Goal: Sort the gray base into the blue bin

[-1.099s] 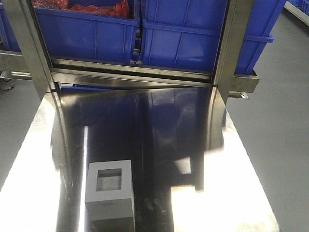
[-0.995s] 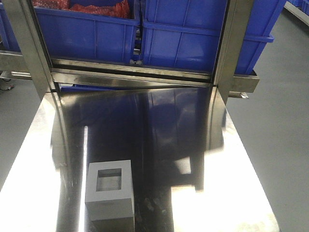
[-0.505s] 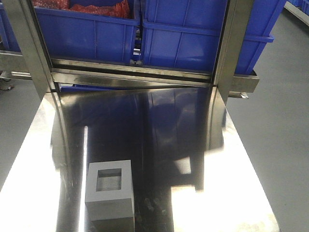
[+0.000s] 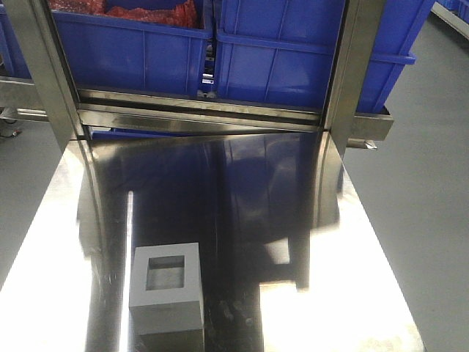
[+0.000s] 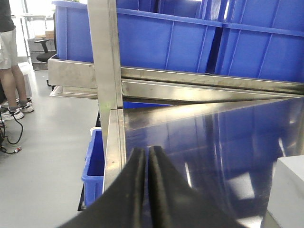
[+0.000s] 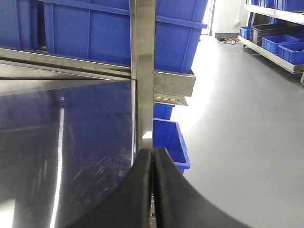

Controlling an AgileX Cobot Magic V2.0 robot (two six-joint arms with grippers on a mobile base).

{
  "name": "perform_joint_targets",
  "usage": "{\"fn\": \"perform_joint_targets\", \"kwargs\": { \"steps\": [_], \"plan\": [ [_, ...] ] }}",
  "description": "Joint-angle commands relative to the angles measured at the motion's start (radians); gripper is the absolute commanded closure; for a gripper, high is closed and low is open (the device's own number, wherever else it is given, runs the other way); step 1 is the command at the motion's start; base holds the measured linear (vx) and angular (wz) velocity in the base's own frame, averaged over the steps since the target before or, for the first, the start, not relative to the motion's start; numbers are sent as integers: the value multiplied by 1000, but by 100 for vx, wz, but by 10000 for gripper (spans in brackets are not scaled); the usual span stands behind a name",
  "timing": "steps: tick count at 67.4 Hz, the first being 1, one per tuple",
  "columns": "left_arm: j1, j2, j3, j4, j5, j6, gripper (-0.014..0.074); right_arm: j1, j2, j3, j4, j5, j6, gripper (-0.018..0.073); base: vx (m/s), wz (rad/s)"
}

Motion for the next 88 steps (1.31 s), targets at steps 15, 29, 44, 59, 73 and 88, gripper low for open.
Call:
{"fn": "perform_joint_targets", "kwargs": {
  "steps": [15,29,44,59,73,88],
  "plan": [
    [1,-15,-11,0,-69,-2,603,-2,-8,6,-9,-79,-12,564,0,0],
    [1,-15,-27,-2,-125,-2,603,-2,-8,6,-9,-79,-12,564,0,0],
    [1,74,-156,-54,-125,-15,603,-2,-8,6,-9,-79,-12,564,0,0],
    [1,333,-393,-54,28,-15,603,-2,-8,6,-9,-79,-12,564,0,0],
    [1,541,-545,-57,316,-15,603,-2,-8,6,-9,-79,-12,564,0,0],
    [1,678,-580,-65,518,-15,603,-2,-8,6,-9,-79,-12,564,0,0]
  ]
}}
